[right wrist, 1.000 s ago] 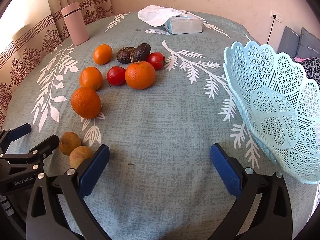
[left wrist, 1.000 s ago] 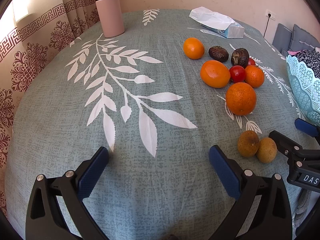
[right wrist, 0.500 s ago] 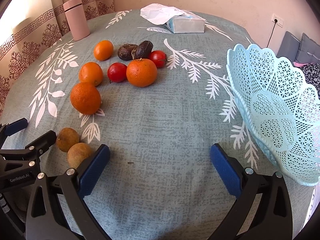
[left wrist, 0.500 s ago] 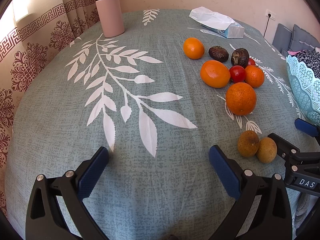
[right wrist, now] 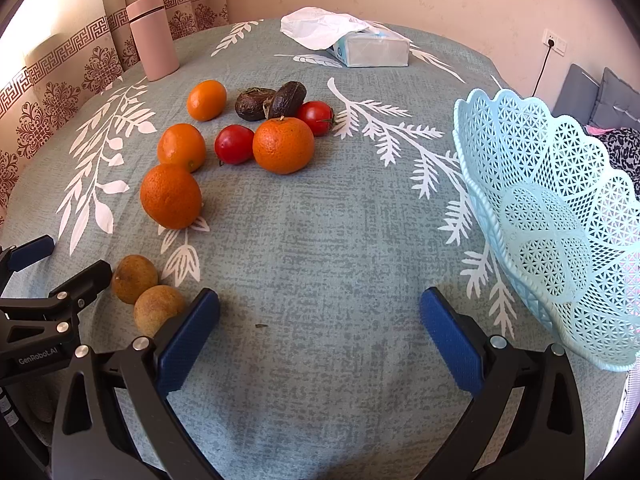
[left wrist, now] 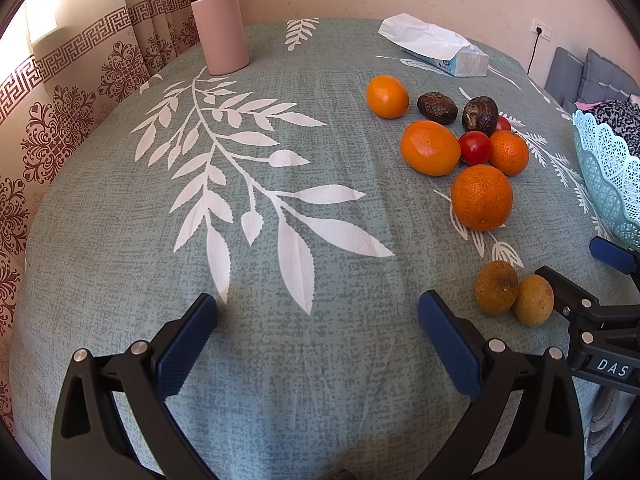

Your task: Organize fruits

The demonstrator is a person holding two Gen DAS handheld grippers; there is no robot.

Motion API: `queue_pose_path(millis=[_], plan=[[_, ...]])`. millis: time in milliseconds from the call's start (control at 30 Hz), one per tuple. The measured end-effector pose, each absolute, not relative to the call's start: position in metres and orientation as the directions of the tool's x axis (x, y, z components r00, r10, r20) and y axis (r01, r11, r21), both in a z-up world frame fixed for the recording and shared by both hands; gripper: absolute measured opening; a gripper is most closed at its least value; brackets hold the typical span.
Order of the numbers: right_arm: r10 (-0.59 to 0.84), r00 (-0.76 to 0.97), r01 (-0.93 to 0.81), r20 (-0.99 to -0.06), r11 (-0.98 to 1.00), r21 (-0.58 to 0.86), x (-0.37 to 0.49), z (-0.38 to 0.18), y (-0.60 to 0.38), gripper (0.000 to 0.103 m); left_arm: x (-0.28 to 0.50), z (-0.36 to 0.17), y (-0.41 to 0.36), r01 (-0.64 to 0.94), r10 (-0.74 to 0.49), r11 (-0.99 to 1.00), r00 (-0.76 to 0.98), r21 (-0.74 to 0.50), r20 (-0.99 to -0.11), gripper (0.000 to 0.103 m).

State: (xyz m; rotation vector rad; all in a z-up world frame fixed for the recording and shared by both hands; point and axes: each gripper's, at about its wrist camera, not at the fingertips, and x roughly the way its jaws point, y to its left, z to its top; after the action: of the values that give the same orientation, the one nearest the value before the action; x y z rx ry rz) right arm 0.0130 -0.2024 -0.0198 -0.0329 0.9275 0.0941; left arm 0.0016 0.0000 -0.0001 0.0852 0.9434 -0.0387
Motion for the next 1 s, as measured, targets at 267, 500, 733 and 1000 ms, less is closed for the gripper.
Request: queue_pose_path(millis=[267, 500, 733, 1000], plan=[[0.066, 0.596, -0.095, -0.800, 0.995, 0.012, 0.013, -0.020, -0.203, 0.101, 0.002, 0.000, 0.000, 0.070, 0.004, 0.996, 0.587, 0.056, -0.810, 0.098], [0.068, 0.597, -0.095, -0.799, 0.995, 0.013, 0.013, -0.020, -0.203, 0.101, 0.002, 0.000, 0.000, 0.071, 0.003, 0.996, 0.586, 0.055, -0.810, 0.098], [0.122, 0.646, -0.100, -0.754, 0.992, 0.075, 0.003, -0.008, -0.212, 0.101, -0.008, 0.012, 0.009, 0.126, -0.137, 0.989, 0.632, -0.074, -0.763, 0.098], [0.267, 0.652, -0.210, -0.709, 0.963, 0.169, -0.015, 0.007, -0.207, 0.101, -0.023, 0.034, 0.027, 0.106, -0.200, 0.978, 0.731, -0.180, -0.653, 0.098]])
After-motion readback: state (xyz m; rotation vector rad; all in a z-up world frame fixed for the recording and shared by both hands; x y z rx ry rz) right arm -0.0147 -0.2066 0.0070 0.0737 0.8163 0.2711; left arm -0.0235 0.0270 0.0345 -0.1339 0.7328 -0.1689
